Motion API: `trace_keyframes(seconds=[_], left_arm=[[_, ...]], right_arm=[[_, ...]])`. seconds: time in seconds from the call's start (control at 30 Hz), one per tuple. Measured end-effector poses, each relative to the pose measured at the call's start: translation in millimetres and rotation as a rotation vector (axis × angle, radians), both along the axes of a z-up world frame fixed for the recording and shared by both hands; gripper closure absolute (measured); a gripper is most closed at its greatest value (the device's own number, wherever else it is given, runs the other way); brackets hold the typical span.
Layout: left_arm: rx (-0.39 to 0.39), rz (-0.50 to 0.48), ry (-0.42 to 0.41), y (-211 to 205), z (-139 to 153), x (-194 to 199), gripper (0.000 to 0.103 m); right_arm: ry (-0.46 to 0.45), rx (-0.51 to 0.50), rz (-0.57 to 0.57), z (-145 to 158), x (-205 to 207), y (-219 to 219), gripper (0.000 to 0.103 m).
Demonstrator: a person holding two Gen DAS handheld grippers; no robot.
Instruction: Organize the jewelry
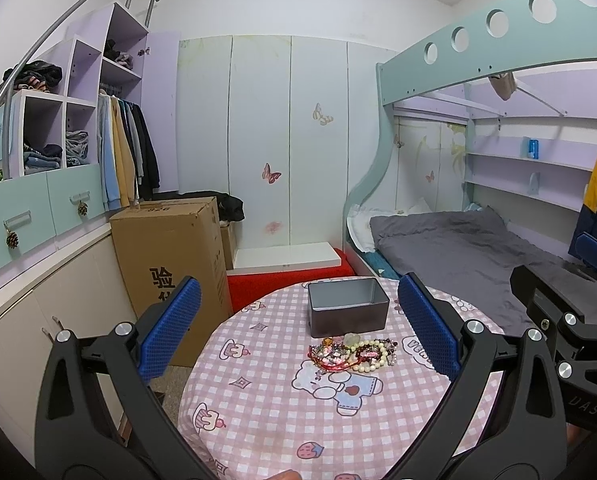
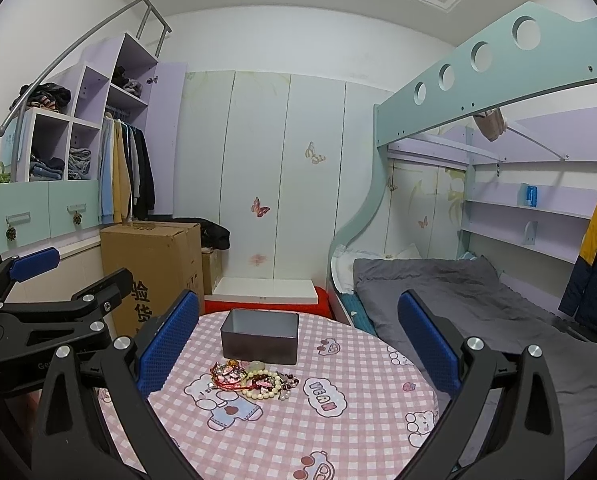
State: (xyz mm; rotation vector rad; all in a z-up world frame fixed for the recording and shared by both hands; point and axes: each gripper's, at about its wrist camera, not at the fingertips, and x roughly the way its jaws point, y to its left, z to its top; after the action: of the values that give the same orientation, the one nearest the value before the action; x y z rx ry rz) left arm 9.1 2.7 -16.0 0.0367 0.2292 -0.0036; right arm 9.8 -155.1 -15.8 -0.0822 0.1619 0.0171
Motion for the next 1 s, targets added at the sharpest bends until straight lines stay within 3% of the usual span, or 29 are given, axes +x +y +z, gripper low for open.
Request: trace_keyframes(seconds=[0.33,0.63,1.0], left_arm=[[0.003,0.011,0.045,-1.9,-8.0,16.6,0.006],[0.005,0.005,0.099,-2.0,-26.4,41.8,0.006],[0.017,-0.026,0.305,0.3,-76.4,98.9,0.006]], right_arm=[[0.018,-0.032,-0.023,-12.6,11.2,2.5,0.007],[0.094,-0.027,-0.016,-29.0,34.2,-0.2,0.007],[0.295,0.044,-0.011,-66.3,84.6,-19.4,0.007]])
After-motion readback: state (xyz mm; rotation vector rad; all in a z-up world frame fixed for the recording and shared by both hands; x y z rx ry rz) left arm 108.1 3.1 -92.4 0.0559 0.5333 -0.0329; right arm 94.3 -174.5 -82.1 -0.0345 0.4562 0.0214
